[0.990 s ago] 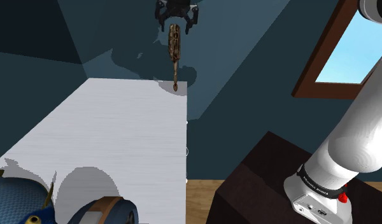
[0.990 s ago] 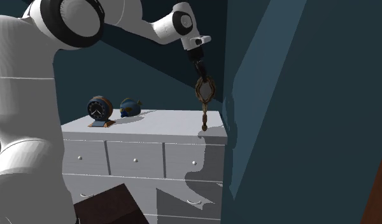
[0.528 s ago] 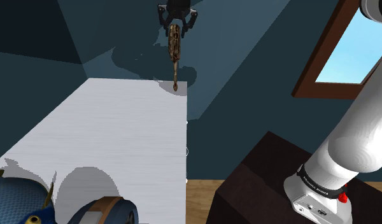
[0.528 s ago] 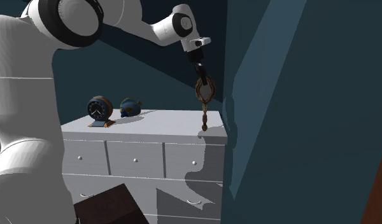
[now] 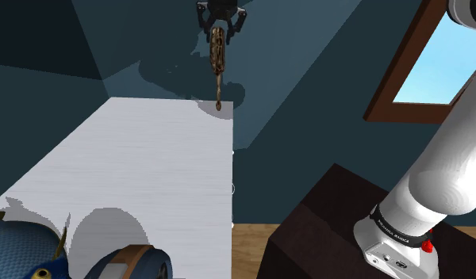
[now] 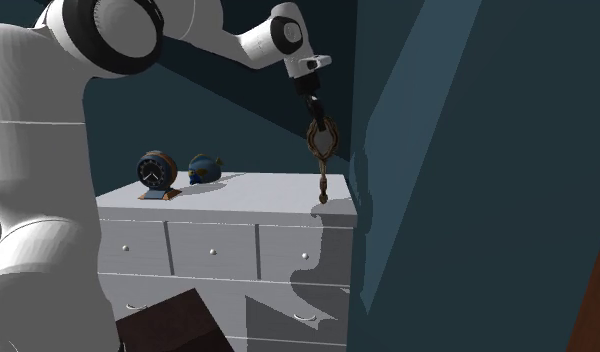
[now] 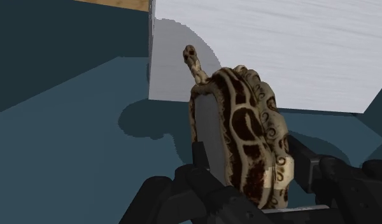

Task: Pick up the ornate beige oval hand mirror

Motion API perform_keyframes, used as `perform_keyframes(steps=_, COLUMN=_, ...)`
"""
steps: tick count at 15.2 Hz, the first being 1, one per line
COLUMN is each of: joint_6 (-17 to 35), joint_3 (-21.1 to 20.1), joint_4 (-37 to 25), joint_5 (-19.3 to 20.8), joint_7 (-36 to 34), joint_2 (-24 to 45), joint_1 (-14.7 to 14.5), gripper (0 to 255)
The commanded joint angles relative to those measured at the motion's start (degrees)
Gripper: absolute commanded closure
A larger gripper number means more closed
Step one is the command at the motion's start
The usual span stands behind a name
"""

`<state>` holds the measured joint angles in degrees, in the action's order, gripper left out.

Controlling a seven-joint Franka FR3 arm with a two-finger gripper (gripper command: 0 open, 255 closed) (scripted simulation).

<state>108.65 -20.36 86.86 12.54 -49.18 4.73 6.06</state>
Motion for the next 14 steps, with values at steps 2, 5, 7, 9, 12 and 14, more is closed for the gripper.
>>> perform_keyframes(steps=2, joint_6=-2.6, joint_3=-0.1, joint_4=-3.5, joint_5=0.3, joint_7=0.2, joint_2=0.8, joint_1=-0.3, gripper=255)
perform_keyframes(steps=5, joint_6=-5.3, joint_3=-0.3, joint_4=-7.0, joint_5=0.5, joint_7=0.4, joint_2=1.8, joint_1=-0.5, gripper=255)
perform_keyframes(steps=7, joint_6=-7.1, joint_3=-0.4, joint_4=-9.5, joint_5=0.8, joint_7=0.6, joint_2=2.5, joint_1=-0.8, gripper=255)
perform_keyframes(steps=9, joint_6=-9.0, joint_3=-0.5, joint_4=-12.1, joint_5=1.1, joint_7=0.7, joint_2=3.3, joint_1=-1.1, gripper=255)
perform_keyframes(steps=12, joint_6=-12.0, joint_3=-0.7, joint_4=-16.5, joint_5=1.7, joint_7=0.9, joint_2=4.8, joint_1=-1.6, gripper=255)
perform_keyframes(steps=14, joint_6=-12.2, joint_3=-0.7, joint_4=-16.7, joint_5=1.8, joint_7=0.9, joint_2=4.9, joint_1=-1.6, gripper=255)
